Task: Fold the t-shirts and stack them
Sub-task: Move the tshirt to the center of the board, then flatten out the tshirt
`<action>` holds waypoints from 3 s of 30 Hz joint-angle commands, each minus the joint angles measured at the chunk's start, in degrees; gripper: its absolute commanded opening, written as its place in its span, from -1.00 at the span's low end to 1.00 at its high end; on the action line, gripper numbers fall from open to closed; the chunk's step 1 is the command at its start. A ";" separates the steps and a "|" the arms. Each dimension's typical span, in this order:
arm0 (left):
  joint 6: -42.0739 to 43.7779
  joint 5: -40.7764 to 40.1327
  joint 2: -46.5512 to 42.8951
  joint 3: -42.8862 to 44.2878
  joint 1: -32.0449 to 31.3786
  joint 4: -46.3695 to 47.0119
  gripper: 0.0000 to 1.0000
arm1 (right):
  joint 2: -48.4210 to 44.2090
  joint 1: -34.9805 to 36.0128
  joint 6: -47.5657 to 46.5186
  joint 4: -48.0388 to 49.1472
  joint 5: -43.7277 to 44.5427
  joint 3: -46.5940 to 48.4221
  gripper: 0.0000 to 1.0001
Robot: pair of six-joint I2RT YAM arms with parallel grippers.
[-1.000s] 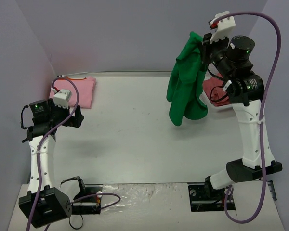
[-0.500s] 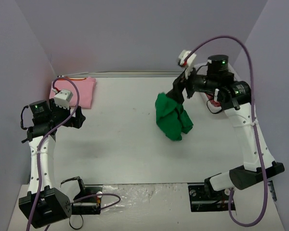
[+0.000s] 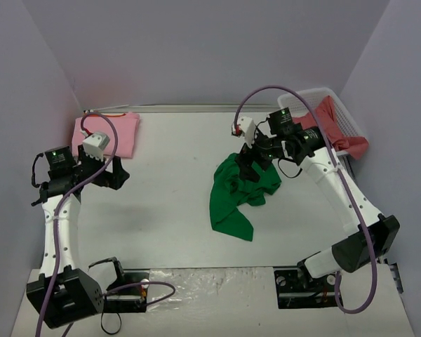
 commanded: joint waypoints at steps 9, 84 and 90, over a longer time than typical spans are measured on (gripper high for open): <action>1.05 1.60 4.84 3.32 0.50 -3.28 0.89 | 9.07 10.39 -2.79 5.29 14.08 -11.12 0.56; 4.82 5.36 18.88 15.79 -22.25 -10.91 0.89 | -20.09 -9.28 -0.60 16.90 25.32 -27.90 -1.00; -1.14 6.33 31.27 27.13 -30.95 -10.48 0.89 | -26.58 -14.81 3.43 21.19 28.14 -33.79 -1.00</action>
